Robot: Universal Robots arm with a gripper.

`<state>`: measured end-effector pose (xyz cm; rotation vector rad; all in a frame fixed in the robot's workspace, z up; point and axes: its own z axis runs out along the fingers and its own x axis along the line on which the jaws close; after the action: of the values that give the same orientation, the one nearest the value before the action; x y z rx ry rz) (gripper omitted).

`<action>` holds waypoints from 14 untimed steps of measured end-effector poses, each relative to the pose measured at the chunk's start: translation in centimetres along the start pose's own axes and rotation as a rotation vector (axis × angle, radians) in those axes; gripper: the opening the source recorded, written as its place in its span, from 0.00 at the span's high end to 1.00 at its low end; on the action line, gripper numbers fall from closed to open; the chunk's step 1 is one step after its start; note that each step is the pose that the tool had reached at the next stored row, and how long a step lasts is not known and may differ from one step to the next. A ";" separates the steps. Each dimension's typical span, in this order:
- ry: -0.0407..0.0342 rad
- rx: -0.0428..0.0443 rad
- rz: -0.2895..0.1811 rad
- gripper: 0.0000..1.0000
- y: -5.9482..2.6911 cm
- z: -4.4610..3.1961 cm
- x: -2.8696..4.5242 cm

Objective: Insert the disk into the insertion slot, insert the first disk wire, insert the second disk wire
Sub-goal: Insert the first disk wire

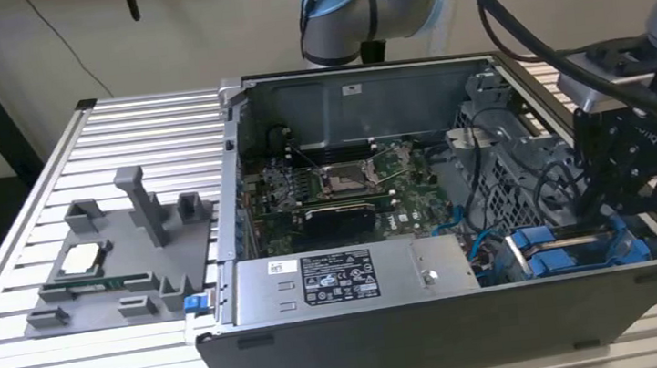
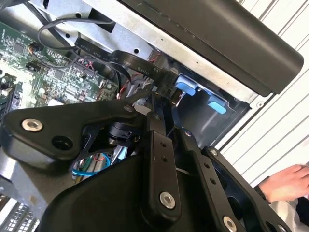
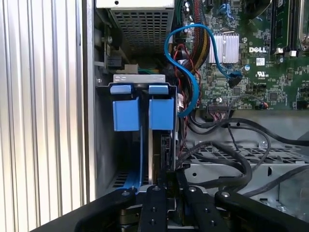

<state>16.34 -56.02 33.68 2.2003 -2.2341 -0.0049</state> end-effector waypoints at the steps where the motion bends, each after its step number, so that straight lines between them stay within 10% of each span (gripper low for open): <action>1: -0.0002 0.0000 0.000 0.81 0.00 0.13 0.01; 8: -0.0008 -0.0003 0.000 0.74 0.00 0.97 0.11; 14: -0.0010 -0.0032 0.000 0.74 0.00 -0.26 0.12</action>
<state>16.34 -56.13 33.95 2.1991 -2.2332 -0.0095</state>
